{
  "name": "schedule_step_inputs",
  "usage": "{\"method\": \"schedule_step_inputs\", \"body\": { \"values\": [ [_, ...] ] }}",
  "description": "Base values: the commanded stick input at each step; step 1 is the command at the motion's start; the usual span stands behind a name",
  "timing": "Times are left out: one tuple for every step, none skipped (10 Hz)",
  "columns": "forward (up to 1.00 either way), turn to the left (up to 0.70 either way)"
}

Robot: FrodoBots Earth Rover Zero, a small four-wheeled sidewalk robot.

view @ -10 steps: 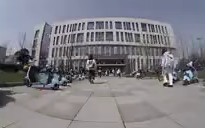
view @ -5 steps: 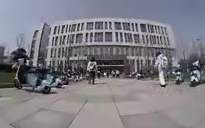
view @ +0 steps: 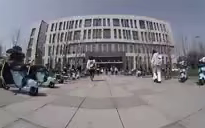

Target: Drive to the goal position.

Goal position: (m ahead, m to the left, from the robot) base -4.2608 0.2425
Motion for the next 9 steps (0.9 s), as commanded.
{"method": "schedule_step_inputs", "body": {
  "values": [
    [1.0, 0.0],
    [1.0, 0.0],
    [1.0, 0.0],
    [1.0, 0.0],
    [1.0, 0.0],
    [1.0, 0.0],
    [1.0, 0.0],
    [1.0, 0.0],
    [1.0, 0.0]
  ]
}}
